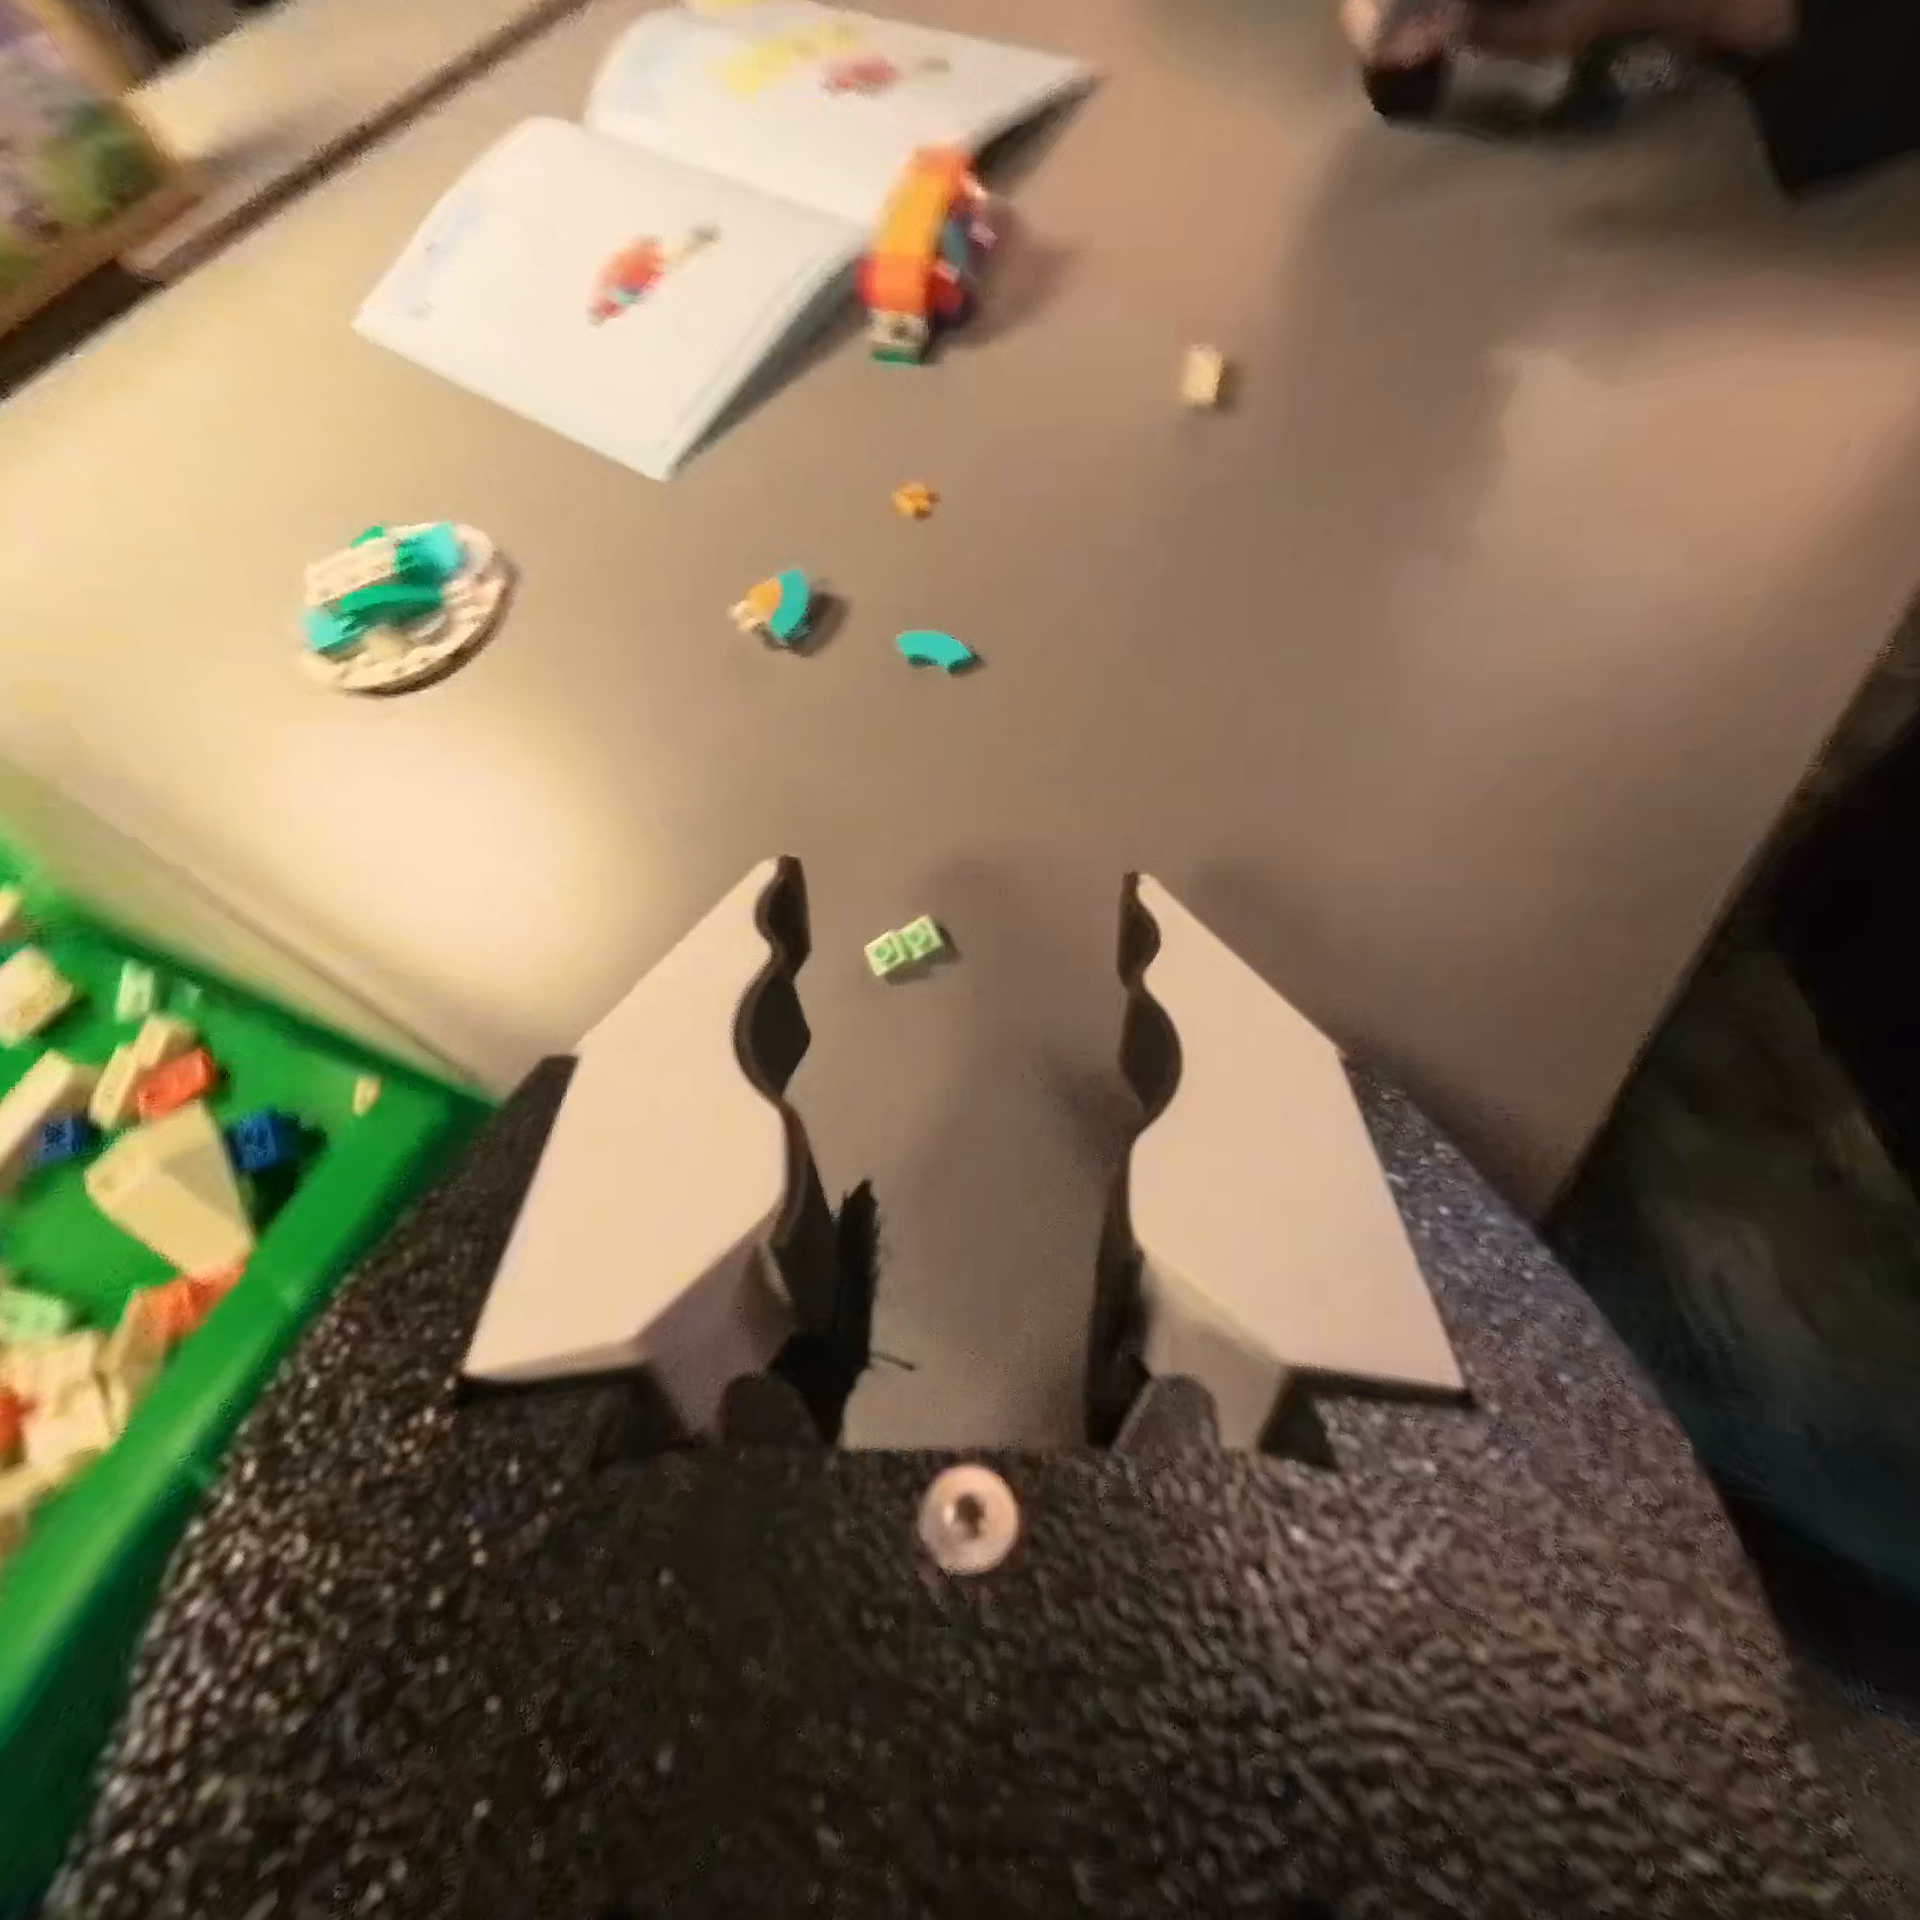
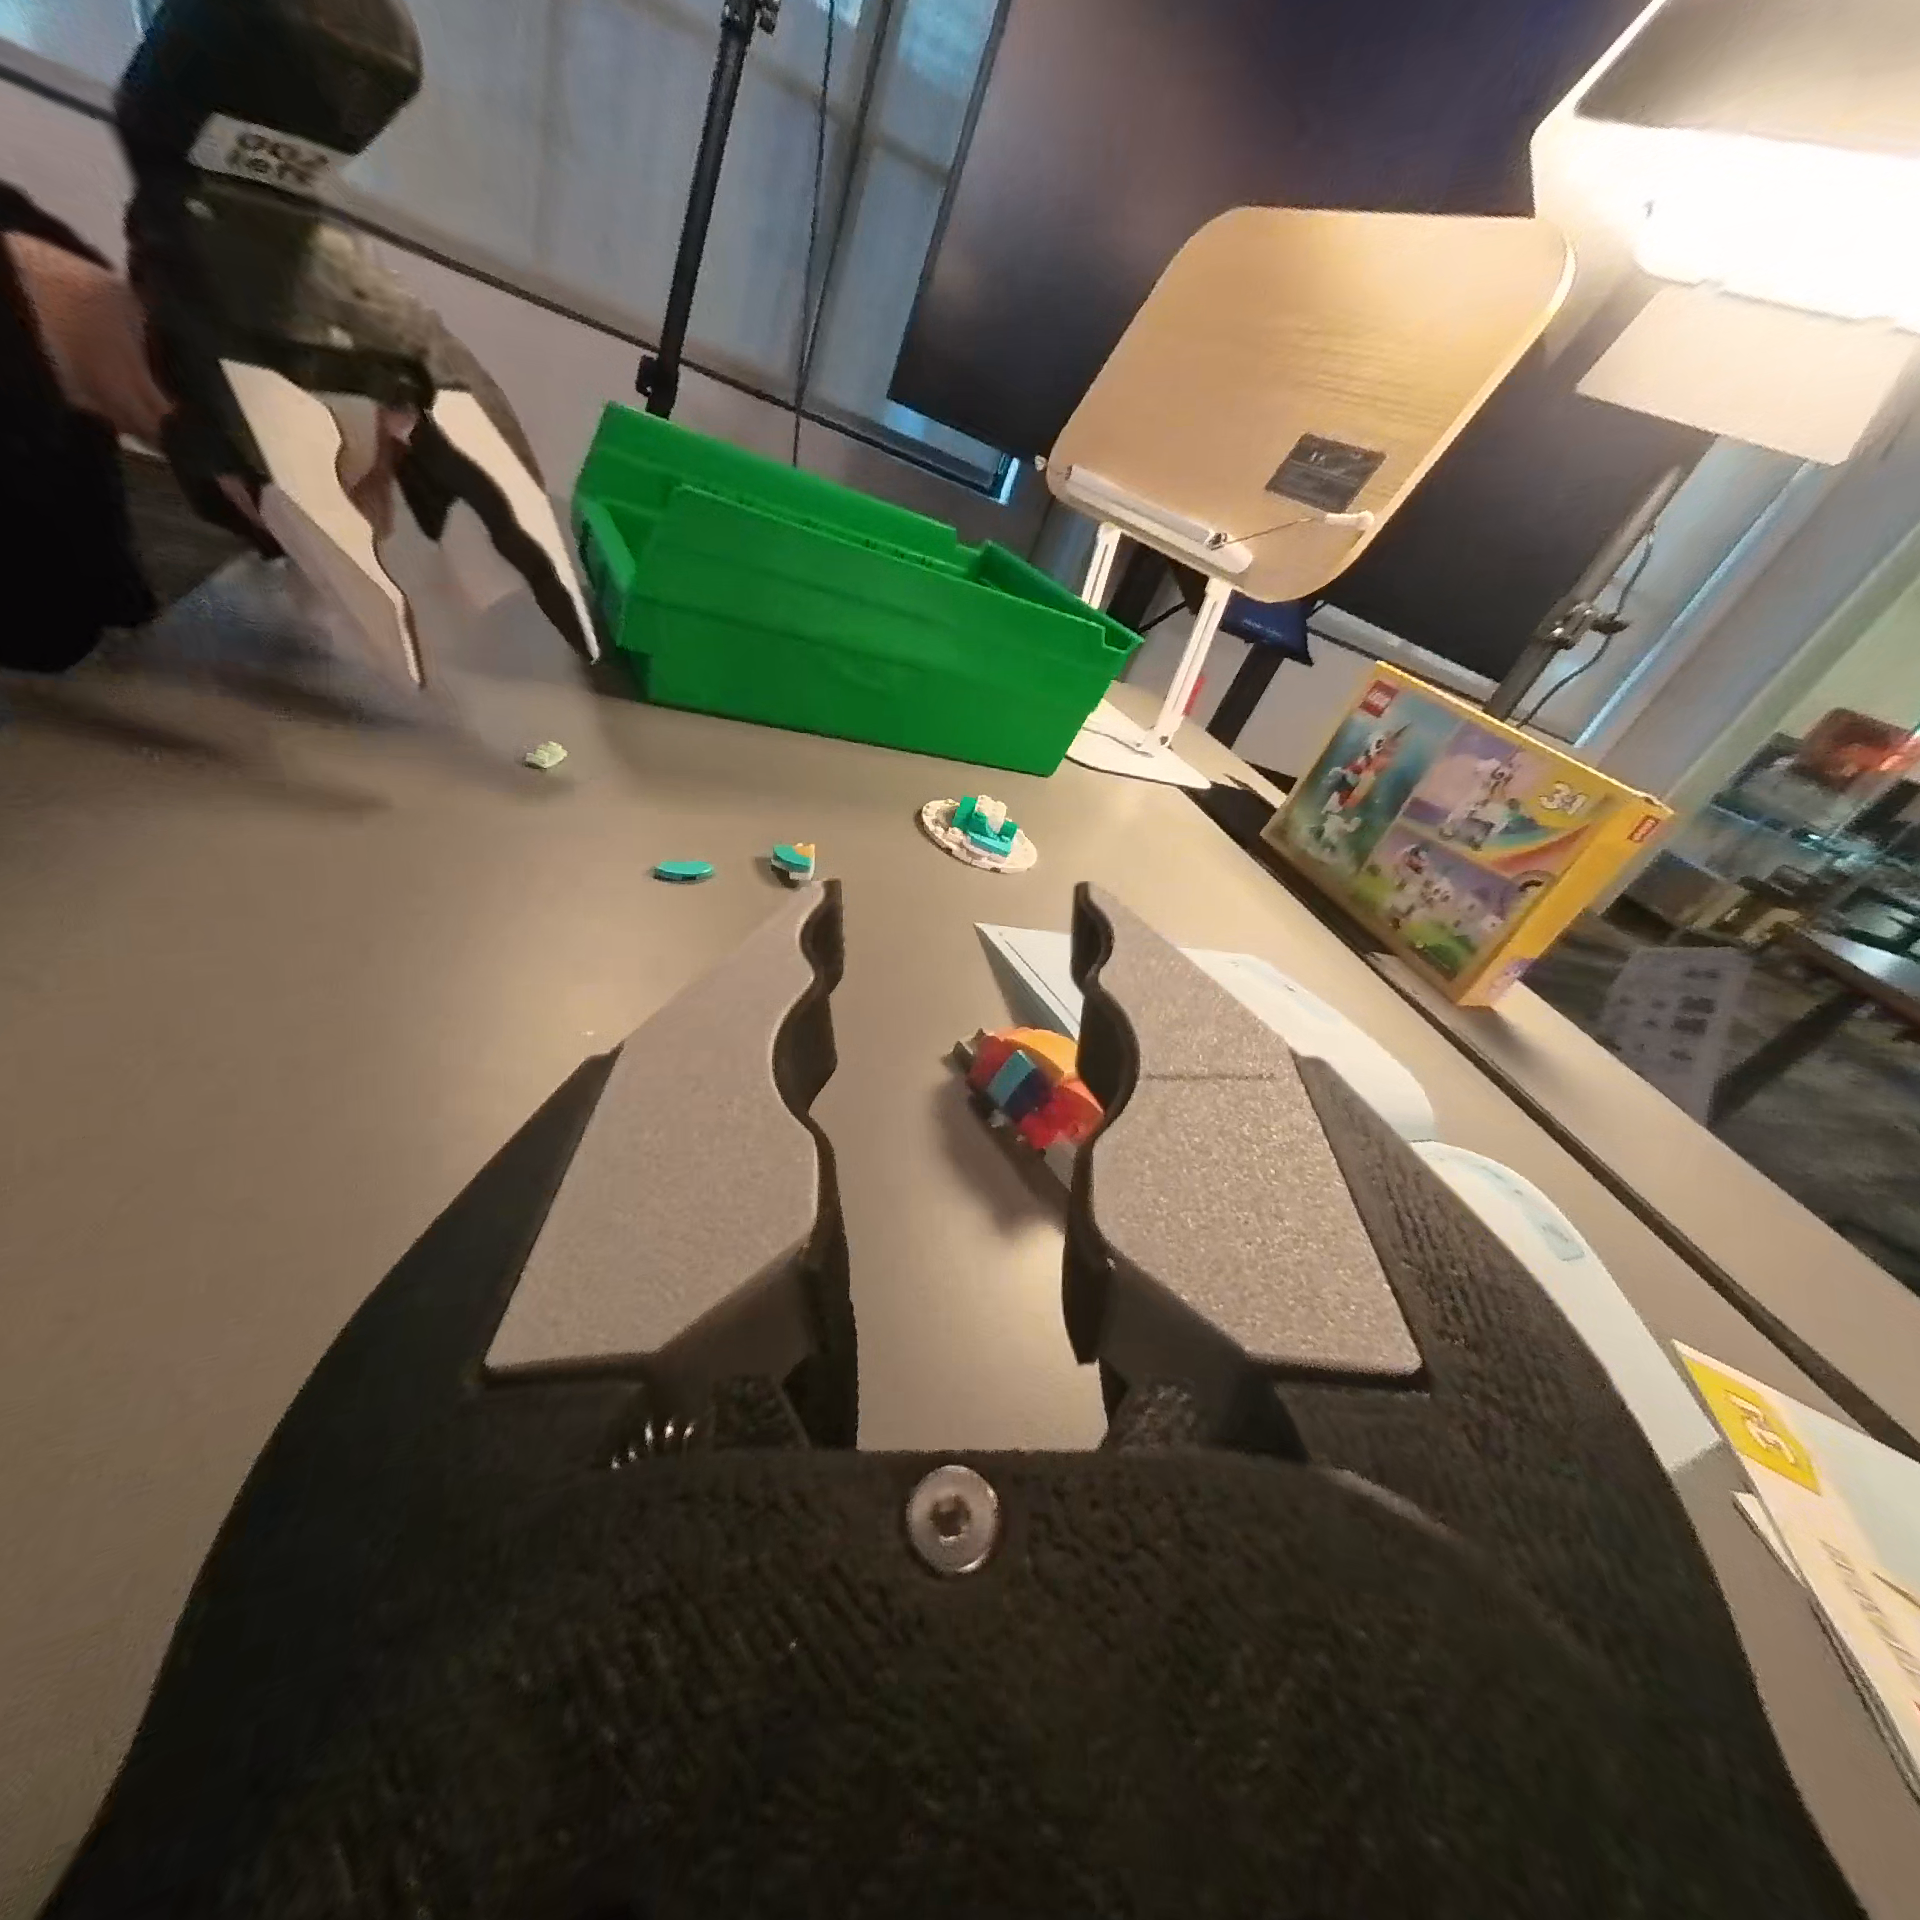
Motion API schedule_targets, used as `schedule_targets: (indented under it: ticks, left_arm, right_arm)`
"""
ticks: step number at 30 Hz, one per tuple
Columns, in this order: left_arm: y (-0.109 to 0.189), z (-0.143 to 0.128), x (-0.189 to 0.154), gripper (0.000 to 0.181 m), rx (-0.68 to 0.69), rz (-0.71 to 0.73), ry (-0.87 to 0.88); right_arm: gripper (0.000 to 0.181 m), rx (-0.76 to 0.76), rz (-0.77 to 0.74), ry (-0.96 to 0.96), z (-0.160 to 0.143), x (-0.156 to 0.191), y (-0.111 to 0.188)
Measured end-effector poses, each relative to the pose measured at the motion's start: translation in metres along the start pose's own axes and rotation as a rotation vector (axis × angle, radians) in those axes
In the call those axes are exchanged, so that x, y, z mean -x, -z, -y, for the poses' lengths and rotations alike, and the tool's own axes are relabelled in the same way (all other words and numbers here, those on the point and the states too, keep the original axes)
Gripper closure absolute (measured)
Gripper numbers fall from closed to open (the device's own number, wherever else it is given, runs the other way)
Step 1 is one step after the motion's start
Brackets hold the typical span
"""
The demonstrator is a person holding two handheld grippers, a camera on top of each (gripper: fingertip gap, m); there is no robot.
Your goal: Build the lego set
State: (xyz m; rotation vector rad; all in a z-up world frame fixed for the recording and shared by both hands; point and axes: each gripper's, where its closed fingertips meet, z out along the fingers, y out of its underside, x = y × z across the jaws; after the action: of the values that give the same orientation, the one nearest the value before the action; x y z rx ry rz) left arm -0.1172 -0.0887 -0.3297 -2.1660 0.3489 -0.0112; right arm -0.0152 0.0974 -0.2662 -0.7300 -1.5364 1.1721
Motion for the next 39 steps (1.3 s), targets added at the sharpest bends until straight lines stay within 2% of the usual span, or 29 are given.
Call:
schedule_targets:
  ticks: [3,5,7,13,21,26,27,31,34,39]
  left_arm:
    - [0.0,-0.006,-0.003,0.128,0.162,-0.126,-0.194]
    - [-0.003,-0.01,-0.004,0.13,0.259,-0.196,-0.238]
    - [-0.008,-0.015,0.004,0.132,0.336,-0.196,-0.285]
    - [-0.015,-0.03,0.021,0.133,0.454,-0.188,-0.224]
    - [-0.022,-0.03,0.016,0.147,0.405,-0.251,-0.129]
    - [-0.02,-0.031,0.009,0.166,0.382,-0.274,-0.125]
    - [-0.02,-0.031,0.007,0.174,0.373,-0.279,-0.126]
    - [-0.022,-0.027,0.005,0.175,0.337,-0.24,-0.127]
    - [-0.031,-0.001,-0.012,0.175,0.221,-0.233,-0.119]
    - [-0.061,0.051,-0.037,0.175,0.079,-0.165,-0.112]
  right_arm:
    - [0.138,-0.001,0.006,0.01,0.0,0.002,0.0]
    - [0.138,0.014,0.017,0.016,-0.002,0.004,0.0]
    - [0.137,0.018,0.025,0.014,-0.003,0.004,0.0]
    - [0.138,0.013,0.023,-0.007,-0.002,0.002,0.0]
    - [0.138,-0.017,0.023,-0.081,0.001,-0.005,0.003]
    - [0.138,-0.014,0.044,-0.098,0.001,-0.004,0.002]
    - [0.138,-0.003,0.061,-0.099,0.0,-0.002,0.002]
    - [0.138,0.132,0.241,-0.099,-0.016,0.024,0.005]
    - [0.144,0.254,0.388,-0.102,-0.031,0.044,0.007]
    - [0.145,0.403,0.512,-0.052,-0.056,0.056,-0.002]
